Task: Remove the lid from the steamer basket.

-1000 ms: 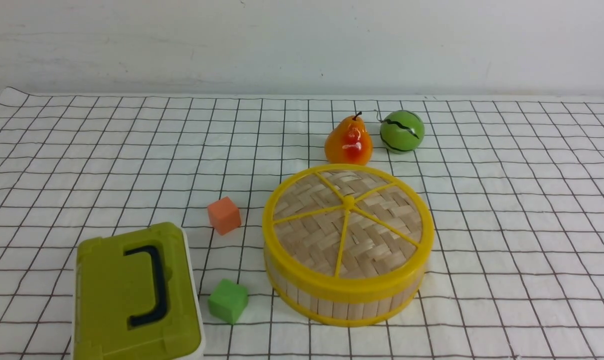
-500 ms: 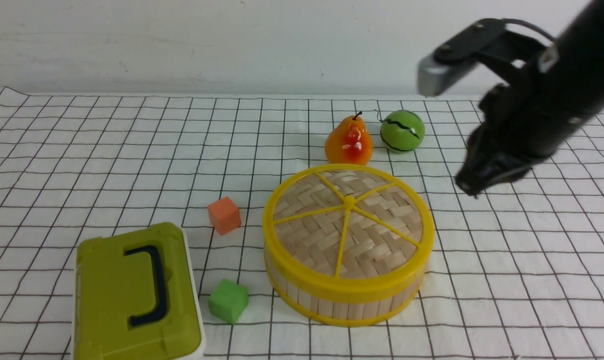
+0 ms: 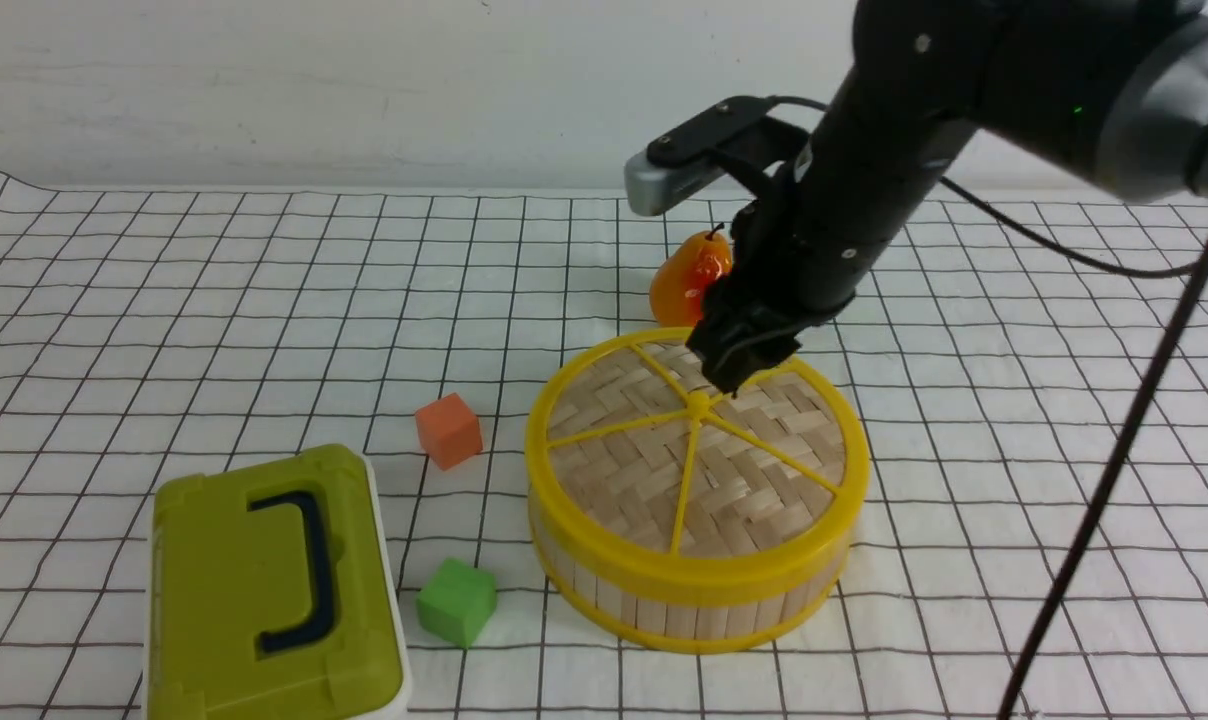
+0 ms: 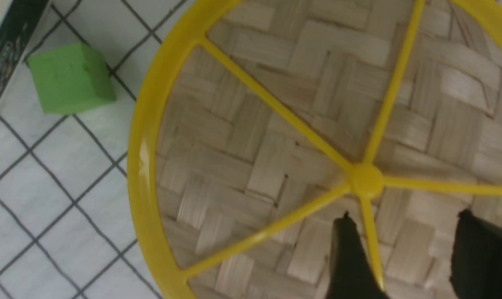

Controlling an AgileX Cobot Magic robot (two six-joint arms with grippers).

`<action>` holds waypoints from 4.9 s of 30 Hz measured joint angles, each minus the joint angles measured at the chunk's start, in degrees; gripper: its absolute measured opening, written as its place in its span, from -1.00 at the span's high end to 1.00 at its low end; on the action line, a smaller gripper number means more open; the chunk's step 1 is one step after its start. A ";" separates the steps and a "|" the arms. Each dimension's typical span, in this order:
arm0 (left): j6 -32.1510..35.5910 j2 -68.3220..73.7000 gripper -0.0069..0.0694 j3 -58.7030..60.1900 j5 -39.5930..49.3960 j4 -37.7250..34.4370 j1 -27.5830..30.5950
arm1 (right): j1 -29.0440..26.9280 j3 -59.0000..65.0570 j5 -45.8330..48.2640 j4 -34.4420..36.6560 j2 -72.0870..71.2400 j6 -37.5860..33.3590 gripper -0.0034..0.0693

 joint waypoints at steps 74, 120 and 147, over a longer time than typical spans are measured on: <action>0.00 0.00 0.19 0.00 0.00 0.00 0.00 | -27.85 26.44 -18.55 -4.07 -6.01 12.26 0.13; 0.00 0.00 0.19 0.00 0.00 0.00 0.00 | -28.07 62.56 -26.54 14.85 -91.20 -5.78 0.95; 0.00 0.00 0.19 0.00 0.00 0.00 0.00 | -28.07 107.59 -49.32 -5.92 -113.42 18.71 0.95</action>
